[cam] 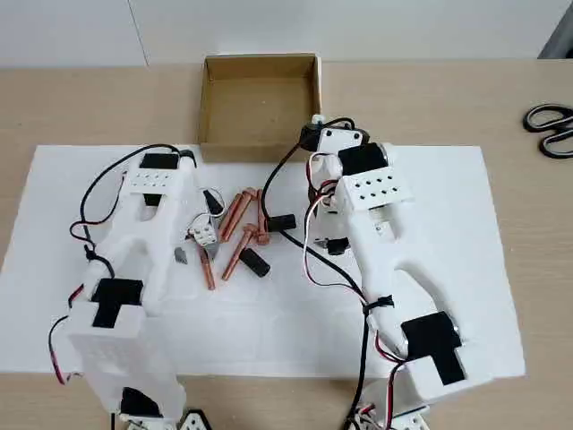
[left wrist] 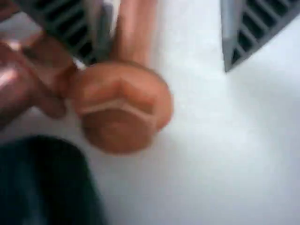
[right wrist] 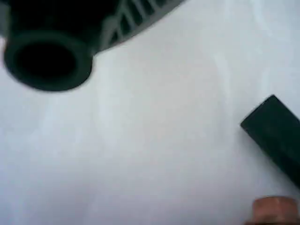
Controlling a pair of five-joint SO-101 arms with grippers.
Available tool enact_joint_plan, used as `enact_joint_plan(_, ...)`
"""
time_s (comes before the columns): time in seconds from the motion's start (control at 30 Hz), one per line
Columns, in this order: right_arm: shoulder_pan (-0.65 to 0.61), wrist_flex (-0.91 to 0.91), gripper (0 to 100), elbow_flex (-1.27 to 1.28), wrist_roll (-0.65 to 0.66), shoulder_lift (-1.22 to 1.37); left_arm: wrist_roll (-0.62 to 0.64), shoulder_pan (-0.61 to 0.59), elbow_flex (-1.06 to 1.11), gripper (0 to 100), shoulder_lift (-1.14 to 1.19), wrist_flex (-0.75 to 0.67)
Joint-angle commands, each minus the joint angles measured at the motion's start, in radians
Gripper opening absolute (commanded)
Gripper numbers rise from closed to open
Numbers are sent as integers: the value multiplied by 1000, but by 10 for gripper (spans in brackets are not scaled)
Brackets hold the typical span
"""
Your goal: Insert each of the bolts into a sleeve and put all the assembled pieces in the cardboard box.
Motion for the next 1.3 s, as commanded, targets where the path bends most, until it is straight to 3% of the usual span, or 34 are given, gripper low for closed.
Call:
enact_joint_plan(0.0, 8, -13, 5, -5, 6, -56, 15, -11, -41, 0, 17, -32)
enact_joint_plan(0.23, 8, -13, 5, -5, 6, -56, 15, 37, -73, 6, 12, 31)
enact_joint_plan(0.37, -2, 13, 5, -5, 8, -53, 15, 87, -249, 6, 12, 272)
enact_joint_plan(0.57, -111, 127, 5, -6, 6, -59, 17, 81, -303, 6, -147, 262)
enact_joint_plan(0.7, -139, 96, 6, -14, 5, -110, 17, 89, -300, 6, -353, 264)
enact_joint_plan(0.97, -133, -189, 6, 44, 2, -518, -40, 89, -84, 6, -767, 215)
enact_joint_plan(1.17, -108, -671, 6, 431, 6, -751, -75, 95, -25, 6, -959, -101)
enact_joint_plan(1.27, -56, -931, 5, 654, 8, -831, -15, 95, -24, 6, -1031, -267)
